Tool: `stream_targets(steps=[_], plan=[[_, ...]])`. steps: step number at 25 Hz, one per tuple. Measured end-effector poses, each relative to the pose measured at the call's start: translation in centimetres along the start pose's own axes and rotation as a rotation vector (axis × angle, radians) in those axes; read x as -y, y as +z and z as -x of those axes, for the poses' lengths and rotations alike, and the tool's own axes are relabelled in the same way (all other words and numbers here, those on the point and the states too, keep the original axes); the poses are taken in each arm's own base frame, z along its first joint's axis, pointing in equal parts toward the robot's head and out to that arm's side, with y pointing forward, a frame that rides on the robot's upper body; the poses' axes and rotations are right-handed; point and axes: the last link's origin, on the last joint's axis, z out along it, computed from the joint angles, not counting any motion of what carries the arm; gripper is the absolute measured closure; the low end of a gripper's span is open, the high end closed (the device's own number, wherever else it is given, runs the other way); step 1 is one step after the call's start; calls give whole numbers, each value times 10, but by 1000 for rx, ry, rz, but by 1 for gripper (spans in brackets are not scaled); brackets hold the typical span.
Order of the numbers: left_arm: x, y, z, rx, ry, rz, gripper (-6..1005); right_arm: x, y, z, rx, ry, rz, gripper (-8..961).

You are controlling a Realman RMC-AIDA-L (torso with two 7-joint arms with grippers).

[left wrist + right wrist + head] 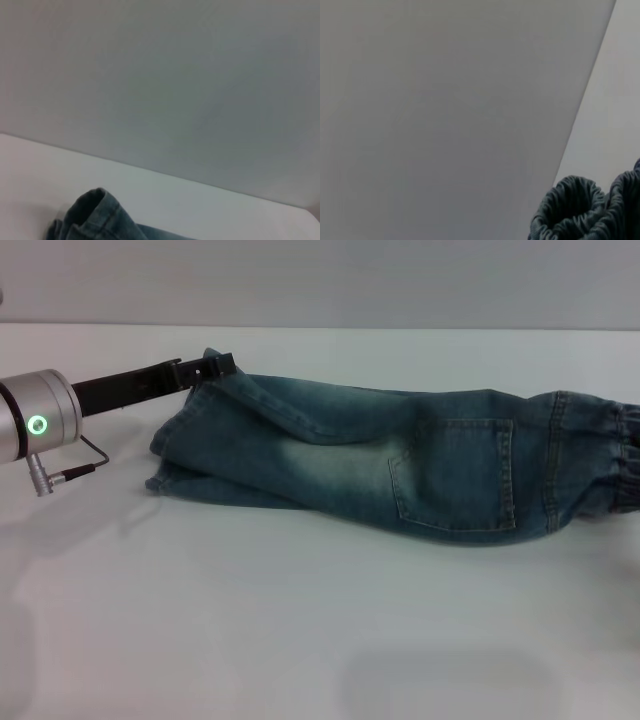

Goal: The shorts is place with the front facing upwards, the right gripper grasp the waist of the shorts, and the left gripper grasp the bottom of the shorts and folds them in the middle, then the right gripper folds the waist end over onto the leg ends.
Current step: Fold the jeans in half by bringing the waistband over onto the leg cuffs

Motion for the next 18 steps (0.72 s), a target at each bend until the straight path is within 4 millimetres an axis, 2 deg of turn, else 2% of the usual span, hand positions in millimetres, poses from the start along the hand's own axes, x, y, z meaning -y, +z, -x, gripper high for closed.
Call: stream_targets(steps=[18], plan=[[-1, 5, 3, -38, 36, 9, 222, -21, 12, -4, -52, 44, 115, 843]])
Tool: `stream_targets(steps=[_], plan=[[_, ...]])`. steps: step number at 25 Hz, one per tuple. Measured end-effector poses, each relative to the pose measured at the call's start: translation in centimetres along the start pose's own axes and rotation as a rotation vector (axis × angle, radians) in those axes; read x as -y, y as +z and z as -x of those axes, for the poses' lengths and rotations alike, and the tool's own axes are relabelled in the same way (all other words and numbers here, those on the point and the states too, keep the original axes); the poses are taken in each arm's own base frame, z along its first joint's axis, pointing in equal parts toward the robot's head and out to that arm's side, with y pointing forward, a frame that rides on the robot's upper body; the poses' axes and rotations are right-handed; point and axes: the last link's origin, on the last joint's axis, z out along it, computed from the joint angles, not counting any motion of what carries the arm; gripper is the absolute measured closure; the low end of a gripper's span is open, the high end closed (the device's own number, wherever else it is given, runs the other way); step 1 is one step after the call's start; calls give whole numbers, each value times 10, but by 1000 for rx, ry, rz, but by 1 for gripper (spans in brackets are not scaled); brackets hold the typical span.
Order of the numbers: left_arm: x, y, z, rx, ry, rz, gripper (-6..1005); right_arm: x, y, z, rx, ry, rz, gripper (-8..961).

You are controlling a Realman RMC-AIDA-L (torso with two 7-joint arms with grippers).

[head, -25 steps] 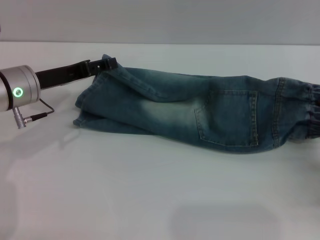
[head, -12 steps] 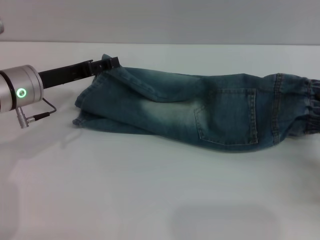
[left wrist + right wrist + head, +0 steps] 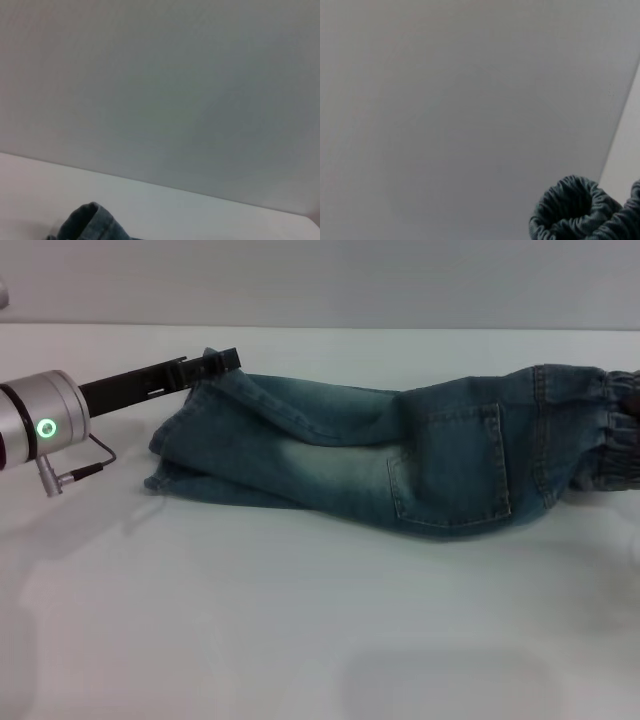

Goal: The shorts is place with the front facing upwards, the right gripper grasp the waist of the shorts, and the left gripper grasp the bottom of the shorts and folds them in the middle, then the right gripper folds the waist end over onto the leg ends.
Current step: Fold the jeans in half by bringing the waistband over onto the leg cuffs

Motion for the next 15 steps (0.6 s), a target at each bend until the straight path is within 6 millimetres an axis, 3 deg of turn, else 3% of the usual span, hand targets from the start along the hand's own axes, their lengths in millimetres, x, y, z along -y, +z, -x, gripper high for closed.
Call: stream_targets(steps=[5, 15], plan=[[3, 2, 5, -5, 14, 0, 222, -10, 7, -1, -18, 19, 54, 843], [1, 17, 26, 1, 17, 8, 222, -33, 44, -7, -96, 34, 140, 847]])
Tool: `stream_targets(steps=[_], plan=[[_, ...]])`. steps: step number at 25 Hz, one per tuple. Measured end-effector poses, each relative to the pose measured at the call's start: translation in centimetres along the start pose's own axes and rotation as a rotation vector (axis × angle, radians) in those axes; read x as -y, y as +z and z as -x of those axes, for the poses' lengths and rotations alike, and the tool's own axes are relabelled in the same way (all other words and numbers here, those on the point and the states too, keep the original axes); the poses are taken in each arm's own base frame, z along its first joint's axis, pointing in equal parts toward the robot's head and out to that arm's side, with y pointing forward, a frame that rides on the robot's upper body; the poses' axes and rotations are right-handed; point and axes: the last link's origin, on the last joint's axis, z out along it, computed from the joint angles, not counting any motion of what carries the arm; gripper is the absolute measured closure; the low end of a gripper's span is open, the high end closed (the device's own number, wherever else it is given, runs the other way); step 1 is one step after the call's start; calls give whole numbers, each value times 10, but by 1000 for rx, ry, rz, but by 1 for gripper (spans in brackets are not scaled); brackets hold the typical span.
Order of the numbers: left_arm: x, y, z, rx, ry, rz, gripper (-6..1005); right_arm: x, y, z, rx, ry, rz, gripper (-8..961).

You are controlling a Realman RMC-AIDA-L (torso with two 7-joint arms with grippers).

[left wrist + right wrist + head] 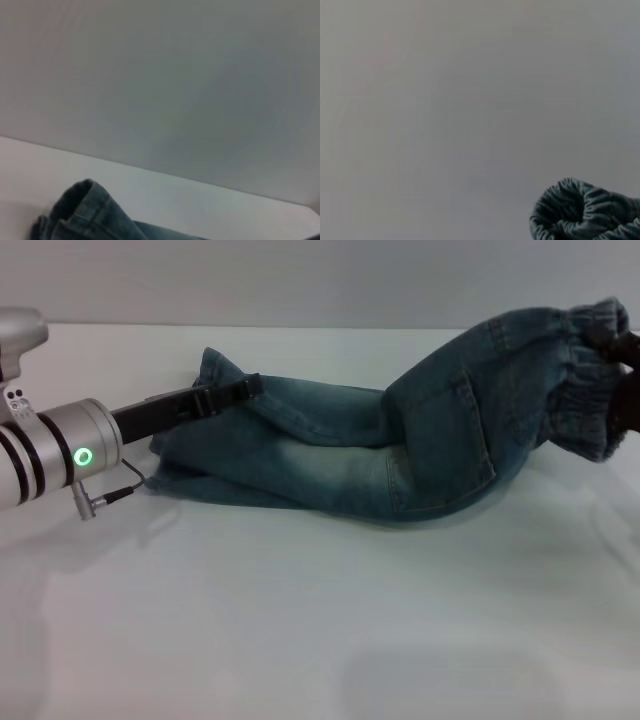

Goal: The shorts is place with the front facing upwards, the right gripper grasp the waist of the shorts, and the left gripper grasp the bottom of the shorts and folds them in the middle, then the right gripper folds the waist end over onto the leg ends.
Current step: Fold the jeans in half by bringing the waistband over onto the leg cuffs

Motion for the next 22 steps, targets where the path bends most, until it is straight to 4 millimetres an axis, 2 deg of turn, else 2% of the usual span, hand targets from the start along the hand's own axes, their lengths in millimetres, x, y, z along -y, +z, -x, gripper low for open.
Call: stream_targets(steps=[7, 22], plan=[[-6, 5, 2, -5, 2, 18, 222, -8, 21, 0, -40, -14, 21, 846], [-15, 10, 6, 4, 7, 43, 222, -20, 53, -3, -101, -24, 43, 847]])
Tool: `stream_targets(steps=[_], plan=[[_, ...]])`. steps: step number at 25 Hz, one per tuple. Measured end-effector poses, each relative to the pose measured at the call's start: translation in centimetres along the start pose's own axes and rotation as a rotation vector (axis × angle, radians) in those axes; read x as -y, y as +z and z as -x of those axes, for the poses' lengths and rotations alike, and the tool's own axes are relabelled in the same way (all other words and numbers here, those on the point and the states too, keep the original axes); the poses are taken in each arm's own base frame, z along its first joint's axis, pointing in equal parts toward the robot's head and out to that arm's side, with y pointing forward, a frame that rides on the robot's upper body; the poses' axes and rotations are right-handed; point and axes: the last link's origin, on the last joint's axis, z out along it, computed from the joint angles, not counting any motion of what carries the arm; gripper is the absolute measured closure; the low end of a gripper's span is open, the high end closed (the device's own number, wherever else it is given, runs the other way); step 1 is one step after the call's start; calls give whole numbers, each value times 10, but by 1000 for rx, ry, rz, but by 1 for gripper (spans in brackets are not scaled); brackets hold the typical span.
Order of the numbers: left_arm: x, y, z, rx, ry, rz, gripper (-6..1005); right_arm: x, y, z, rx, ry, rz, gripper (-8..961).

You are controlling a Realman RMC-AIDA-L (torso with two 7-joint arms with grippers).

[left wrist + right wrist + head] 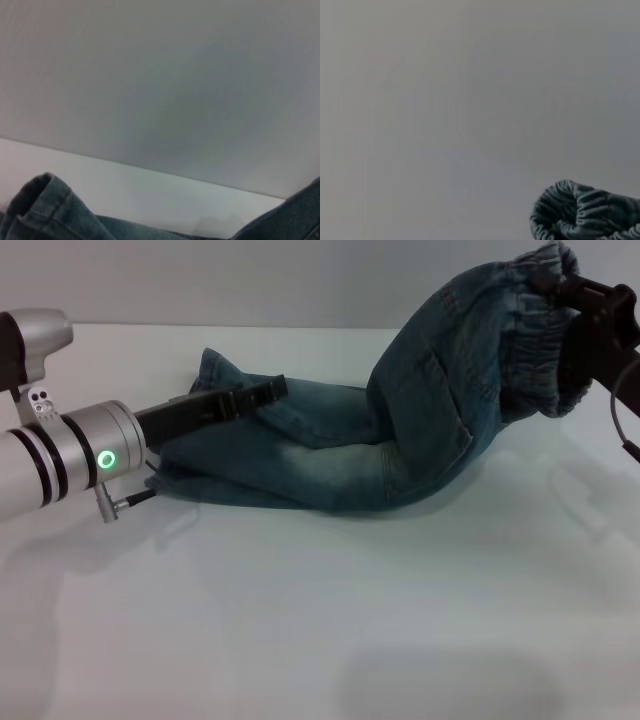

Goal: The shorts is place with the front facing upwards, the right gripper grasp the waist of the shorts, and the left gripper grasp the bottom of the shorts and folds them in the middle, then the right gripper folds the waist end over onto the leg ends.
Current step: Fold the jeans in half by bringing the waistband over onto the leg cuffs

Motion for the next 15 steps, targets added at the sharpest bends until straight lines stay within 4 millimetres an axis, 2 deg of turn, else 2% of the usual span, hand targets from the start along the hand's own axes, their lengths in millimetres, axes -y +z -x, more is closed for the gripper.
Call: stream_targets(steps=[8, 15], plan=[[-4, 6, 8, 27, 7, -1, 222, -5, 7, 1, -17, 7, 12, 847], [-14, 16, 16, 51, 10, 9, 222, -15, 24, 0, -63, 4, 41, 847]])
